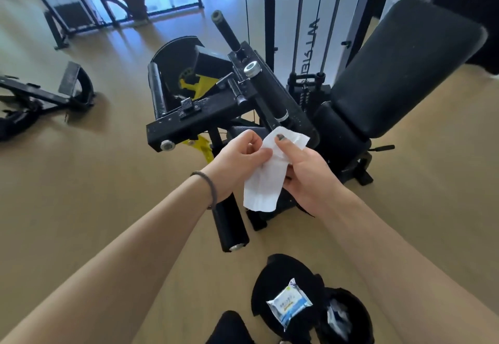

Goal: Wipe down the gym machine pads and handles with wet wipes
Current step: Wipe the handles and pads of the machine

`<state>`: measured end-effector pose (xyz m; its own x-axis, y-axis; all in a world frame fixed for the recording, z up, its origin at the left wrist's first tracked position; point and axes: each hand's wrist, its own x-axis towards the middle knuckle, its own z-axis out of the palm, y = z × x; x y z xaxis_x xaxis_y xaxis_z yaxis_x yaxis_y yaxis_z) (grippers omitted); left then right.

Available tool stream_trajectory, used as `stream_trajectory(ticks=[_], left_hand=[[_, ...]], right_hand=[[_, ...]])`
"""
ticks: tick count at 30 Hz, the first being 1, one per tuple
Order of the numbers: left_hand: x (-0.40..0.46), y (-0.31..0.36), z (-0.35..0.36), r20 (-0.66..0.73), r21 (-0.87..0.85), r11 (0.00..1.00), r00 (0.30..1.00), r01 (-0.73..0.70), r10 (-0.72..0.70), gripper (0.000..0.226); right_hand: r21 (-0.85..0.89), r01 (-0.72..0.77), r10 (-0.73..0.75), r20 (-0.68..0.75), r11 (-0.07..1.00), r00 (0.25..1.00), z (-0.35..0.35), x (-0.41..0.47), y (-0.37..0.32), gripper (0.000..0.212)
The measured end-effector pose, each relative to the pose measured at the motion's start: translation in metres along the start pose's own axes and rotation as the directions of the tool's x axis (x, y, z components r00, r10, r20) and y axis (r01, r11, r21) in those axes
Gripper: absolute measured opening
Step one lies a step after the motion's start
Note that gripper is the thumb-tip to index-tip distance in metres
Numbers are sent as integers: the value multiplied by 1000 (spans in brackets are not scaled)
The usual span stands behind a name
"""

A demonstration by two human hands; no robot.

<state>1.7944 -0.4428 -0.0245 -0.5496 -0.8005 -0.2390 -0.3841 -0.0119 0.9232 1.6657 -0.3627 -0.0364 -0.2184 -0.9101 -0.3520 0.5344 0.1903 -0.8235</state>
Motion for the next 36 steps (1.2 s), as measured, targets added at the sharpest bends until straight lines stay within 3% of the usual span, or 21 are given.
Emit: stream_trajectory(ticks=[7,11,13,15,17,19,20,23,25,26,28,29,31,33,36], left_hand=[[39,15,-28,9,29,998,998,-57,57,30],[79,25,-52,25,61,979,980,-196,195,18],[98,32,-63,21,108,941,947,-322,322,17],[115,38,-72,6,256,841,871,-477,492,17],[128,40,-78,40,462,656,753,-596,656,19],[136,39,-81,90,583,489,650,-649,755,23],[140,39,-81,96,607,455,629,-651,772,26],[148,44,-79,59,602,514,676,-611,735,31],[155,48,-78,31,530,627,752,-571,658,32],[161,49,-77,35,477,676,781,-561,624,32],[173,49,-76,103,358,758,829,-546,549,24],[178,50,-75,157,290,801,852,-523,499,19],[185,51,-75,262,137,889,881,-437,393,13],[187,53,-77,310,37,934,893,-355,327,17],[195,59,-80,258,19,959,928,-283,269,36]], right_hand=[[-5,125,-124,-137,992,983,1,35,-19,43],[-157,269,-305,-297,950,905,6,64,-31,24],[-239,328,-396,-347,914,850,13,79,-41,25],[-324,374,-484,-406,869,775,21,97,-49,30],[-376,383,-531,-481,844,698,26,117,-52,33],[-412,348,-535,-556,842,636,32,134,-52,31],[-441,299,-527,-604,846,598,36,140,-50,29],[-509,212,-546,-707,834,449,54,134,-39,36],[-668,244,-704,-601,703,380,69,120,-25,40],[-746,238,-758,-499,622,419,76,114,-17,46],[-803,226,-727,-329,551,602,88,112,-4,68],[-812,201,-682,-296,548,669,89,115,-2,83],[-811,135,-627,-320,568,710,87,127,-5,101],[-815,115,-629,-340,568,699,84,141,-12,92],[-878,25,-651,-336,479,681,84,158,-22,51]])
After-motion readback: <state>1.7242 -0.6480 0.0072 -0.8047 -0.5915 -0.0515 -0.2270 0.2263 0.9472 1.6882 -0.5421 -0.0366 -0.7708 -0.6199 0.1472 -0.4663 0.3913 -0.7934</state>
